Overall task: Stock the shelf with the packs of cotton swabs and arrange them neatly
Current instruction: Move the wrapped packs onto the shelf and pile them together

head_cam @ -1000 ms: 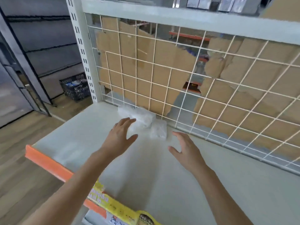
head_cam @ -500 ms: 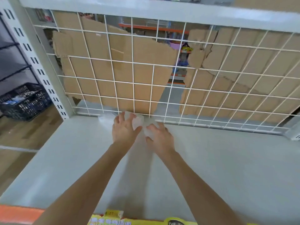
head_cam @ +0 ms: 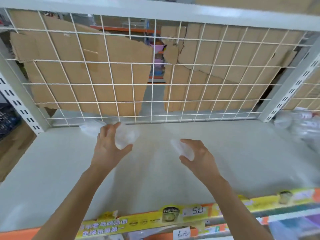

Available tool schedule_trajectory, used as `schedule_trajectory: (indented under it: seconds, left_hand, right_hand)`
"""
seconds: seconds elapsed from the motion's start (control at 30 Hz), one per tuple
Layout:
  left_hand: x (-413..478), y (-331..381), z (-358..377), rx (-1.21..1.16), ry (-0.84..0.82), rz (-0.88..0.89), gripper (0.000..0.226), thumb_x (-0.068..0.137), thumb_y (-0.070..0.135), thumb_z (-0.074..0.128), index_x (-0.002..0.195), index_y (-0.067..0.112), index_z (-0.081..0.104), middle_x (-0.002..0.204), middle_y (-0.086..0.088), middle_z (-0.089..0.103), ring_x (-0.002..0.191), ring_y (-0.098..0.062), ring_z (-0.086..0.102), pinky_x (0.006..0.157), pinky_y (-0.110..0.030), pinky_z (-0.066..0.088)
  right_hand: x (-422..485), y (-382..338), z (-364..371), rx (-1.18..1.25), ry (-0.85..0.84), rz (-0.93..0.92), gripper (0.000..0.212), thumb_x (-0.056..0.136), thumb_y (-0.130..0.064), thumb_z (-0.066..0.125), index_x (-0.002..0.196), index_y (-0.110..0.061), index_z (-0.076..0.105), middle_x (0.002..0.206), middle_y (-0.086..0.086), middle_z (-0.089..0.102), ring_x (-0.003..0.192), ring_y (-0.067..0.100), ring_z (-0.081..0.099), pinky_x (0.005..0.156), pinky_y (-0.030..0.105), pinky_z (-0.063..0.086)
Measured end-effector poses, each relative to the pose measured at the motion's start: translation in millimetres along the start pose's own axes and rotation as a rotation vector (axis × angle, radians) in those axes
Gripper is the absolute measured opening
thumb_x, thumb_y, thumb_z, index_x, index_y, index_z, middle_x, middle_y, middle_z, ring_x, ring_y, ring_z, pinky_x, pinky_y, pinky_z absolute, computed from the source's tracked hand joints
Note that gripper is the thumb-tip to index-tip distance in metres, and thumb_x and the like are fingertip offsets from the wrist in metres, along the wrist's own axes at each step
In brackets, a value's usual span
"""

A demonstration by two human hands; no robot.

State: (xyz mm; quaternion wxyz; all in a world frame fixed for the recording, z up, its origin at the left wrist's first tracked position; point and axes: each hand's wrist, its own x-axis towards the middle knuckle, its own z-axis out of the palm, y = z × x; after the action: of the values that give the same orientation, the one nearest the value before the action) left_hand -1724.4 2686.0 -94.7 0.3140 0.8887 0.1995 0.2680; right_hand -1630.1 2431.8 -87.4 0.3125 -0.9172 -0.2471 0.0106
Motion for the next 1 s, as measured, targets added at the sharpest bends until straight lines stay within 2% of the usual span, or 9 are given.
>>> schedule_trajectory:
  seconds: [0.13, 0.23, 0.37, 0.5, 0.6, 0.7, 0.87, 0.93, 1.0]
  left_hand:
    - [-29.9, 26.2, 4.9, -0.034, -0.031, 0.077, 0.075, 0.068, 0.015, 0.083, 0.134, 0.015, 0.047, 0.128, -0.009, 0.044, 0.116, -0.025, 0.046, 0.091, -0.029, 0.036]
    - [-47.9, 51.3, 14.0, -0.066, -0.011, 0.080, 0.075, 0.068, 0.013, 0.083, 0.134, 0.016, 0.047, 0.125, -0.005, 0.043, 0.115, -0.023, 0.046, 0.093, -0.026, 0.034]
    - [-74.5, 104.5, 37.8, -0.124, -0.022, 0.120, 0.075, 0.068, 0.014, 0.083, 0.134, 0.017, 0.048, 0.118, 0.005, 0.037, 0.113, -0.016, 0.046, 0.093, -0.008, 0.025]
    - [-108.4, 168.0, 70.6, -0.189, -0.099, 0.208, 0.073, 0.067, 0.025, 0.082, 0.132, 0.021, 0.049, 0.117, 0.007, 0.038, 0.111, -0.012, 0.046, 0.088, 0.001, 0.022]
    - [-133.1, 212.1, 95.1, -0.204, -0.161, 0.272, 0.073, 0.063, 0.049, 0.065, 0.129, 0.023, 0.052, 0.121, 0.005, 0.041, 0.115, -0.011, 0.044, 0.090, 0.005, 0.019]
    - [-156.2, 244.3, 122.1, -0.202, -0.210, 0.322, 0.074, 0.062, 0.054, 0.059, 0.128, 0.022, 0.054, 0.125, 0.001, 0.041, 0.121, -0.019, 0.042, 0.095, 0.003, 0.017]
    - [-188.6, 298.6, 158.3, -0.204, -0.273, 0.388, 0.065, 0.063, 0.035, 0.068, 0.126, 0.024, 0.055, 0.121, 0.006, 0.038, 0.119, -0.025, 0.044, 0.098, -0.016, 0.026]
    - [-196.8, 323.0, 174.1, -0.217, -0.313, 0.424, 0.067, 0.063, 0.042, 0.066, 0.126, 0.021, 0.056, 0.121, 0.004, 0.039, 0.120, -0.024, 0.043, 0.098, -0.014, 0.024]
    - [-201.6, 343.5, 190.2, -0.235, -0.342, 0.458, 0.069, 0.063, 0.045, 0.064, 0.125, 0.018, 0.056, 0.120, 0.005, 0.038, 0.120, -0.024, 0.043, 0.098, -0.013, 0.022]
  right_hand:
    - [-44.0, 37.5, -40.9, 0.048, 0.188, 0.015, 0.050, 0.076, -0.015, 0.074, 0.122, -0.028, 0.059, 0.119, -0.008, 0.055, 0.103, 0.014, 0.058, 0.077, 0.022, 0.041]
    - [-80.5, 66.5, -74.9, 0.036, 0.293, 0.047, 0.051, 0.075, -0.014, 0.076, 0.121, -0.028, 0.060, 0.112, -0.015, 0.052, 0.093, 0.006, 0.055, 0.073, 0.018, 0.038]
    - [-133.5, 109.4, -123.4, 0.021, 0.406, 0.099, 0.051, 0.073, -0.012, 0.078, 0.120, -0.024, 0.061, 0.107, -0.011, 0.053, 0.086, -0.001, 0.047, 0.066, 0.019, 0.034]
    - [-187.5, 151.6, -170.9, 0.015, 0.462, 0.200, 0.050, 0.075, -0.013, 0.077, 0.121, -0.021, 0.059, 0.098, -0.007, 0.050, 0.086, 0.015, 0.050, 0.063, 0.020, 0.029]
    - [-227.6, 184.8, -202.7, 0.035, 0.505, 0.262, 0.051, 0.076, -0.013, 0.076, 0.123, -0.022, 0.058, 0.103, -0.006, 0.050, 0.088, 0.016, 0.051, 0.063, 0.017, 0.028]
    - [-268.8, 217.7, -228.6, 0.058, 0.548, 0.340, 0.050, 0.077, -0.016, 0.075, 0.123, -0.026, 0.057, 0.109, -0.006, 0.052, 0.086, 0.014, 0.050, 0.063, 0.021, 0.030]
    - [-324.6, 257.2, -260.5, 0.062, 0.619, 0.421, 0.050, 0.077, -0.015, 0.075, 0.123, -0.022, 0.057, 0.113, 0.000, 0.055, 0.082, 0.014, 0.055, 0.068, 0.030, 0.040]
    - [-344.1, 270.4, -275.3, 0.029, 0.659, 0.468, 0.050, 0.077, -0.015, 0.075, 0.123, -0.021, 0.057, 0.110, -0.001, 0.055, 0.070, 0.006, 0.055, 0.066, 0.028, 0.037]
    - [-360.6, 284.7, -286.1, 0.011, 0.689, 0.516, 0.051, 0.077, -0.016, 0.075, 0.124, -0.022, 0.057, 0.109, -0.001, 0.054, 0.070, 0.007, 0.053, 0.067, 0.030, 0.036]
